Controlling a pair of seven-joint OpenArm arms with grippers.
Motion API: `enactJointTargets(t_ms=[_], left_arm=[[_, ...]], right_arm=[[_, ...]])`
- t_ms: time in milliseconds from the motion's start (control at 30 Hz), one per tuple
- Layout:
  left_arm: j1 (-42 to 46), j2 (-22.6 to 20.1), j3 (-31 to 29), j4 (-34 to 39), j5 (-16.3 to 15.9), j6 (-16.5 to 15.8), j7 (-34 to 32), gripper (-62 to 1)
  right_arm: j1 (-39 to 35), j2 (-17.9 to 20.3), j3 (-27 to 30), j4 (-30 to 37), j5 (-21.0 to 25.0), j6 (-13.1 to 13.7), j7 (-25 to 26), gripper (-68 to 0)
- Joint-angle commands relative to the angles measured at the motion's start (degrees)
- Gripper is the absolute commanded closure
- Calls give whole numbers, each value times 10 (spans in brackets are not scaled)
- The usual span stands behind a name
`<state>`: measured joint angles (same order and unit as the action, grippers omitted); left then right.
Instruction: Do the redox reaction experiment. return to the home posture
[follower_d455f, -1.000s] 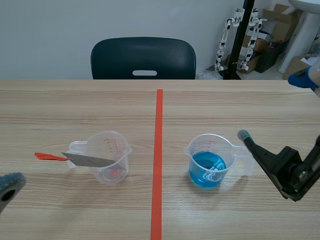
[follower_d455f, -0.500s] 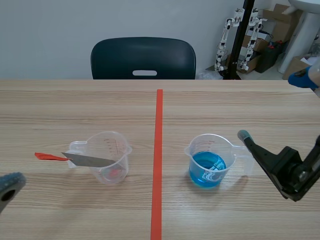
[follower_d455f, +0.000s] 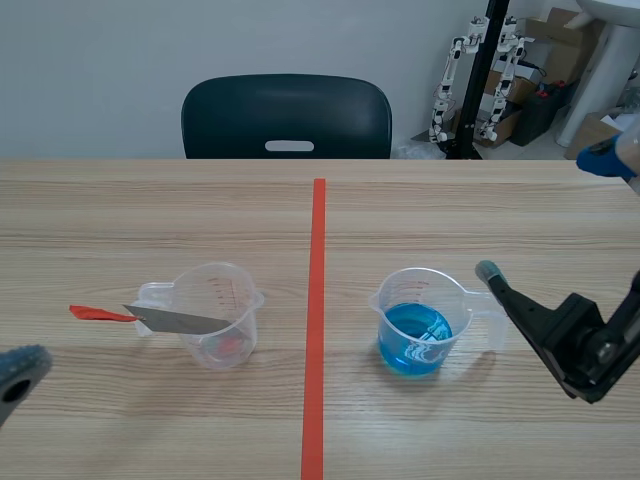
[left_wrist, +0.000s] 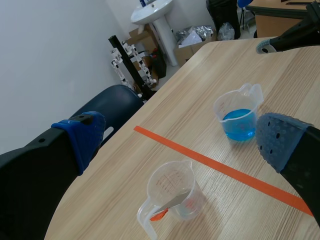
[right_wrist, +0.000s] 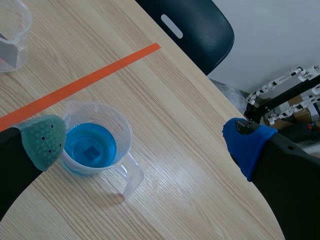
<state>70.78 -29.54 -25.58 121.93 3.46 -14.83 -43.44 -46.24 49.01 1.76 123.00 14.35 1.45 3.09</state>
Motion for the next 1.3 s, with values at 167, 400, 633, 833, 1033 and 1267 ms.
enactJointTargets(t_ms=[167, 400, 633, 833, 1033, 1267], left_arm=[[5, 4, 4, 8, -6, 1, -5, -623], [5, 4, 4, 8, -6, 1, -5, -623], [5, 4, 4, 8, -6, 1, -5, -623], [5, 4, 4, 8, -6, 1, -5, -623], [5, 4, 4, 8, -6, 1, -6, -623], [5, 4, 4, 8, -6, 1, -6, -623]], right_arm=[[7, -1, 4, 3, -3, -4, 6, -679], [7, -1, 4, 3, -3, -4, 4, -679], [7, -1, 4, 3, -3, -4, -3, -679], [7, -1, 4, 3, -18, -4, -2, -679], [7, -1, 4, 3, -22, -4, -2, -679], [7, -1, 4, 3, -22, -4, -4, -679]])
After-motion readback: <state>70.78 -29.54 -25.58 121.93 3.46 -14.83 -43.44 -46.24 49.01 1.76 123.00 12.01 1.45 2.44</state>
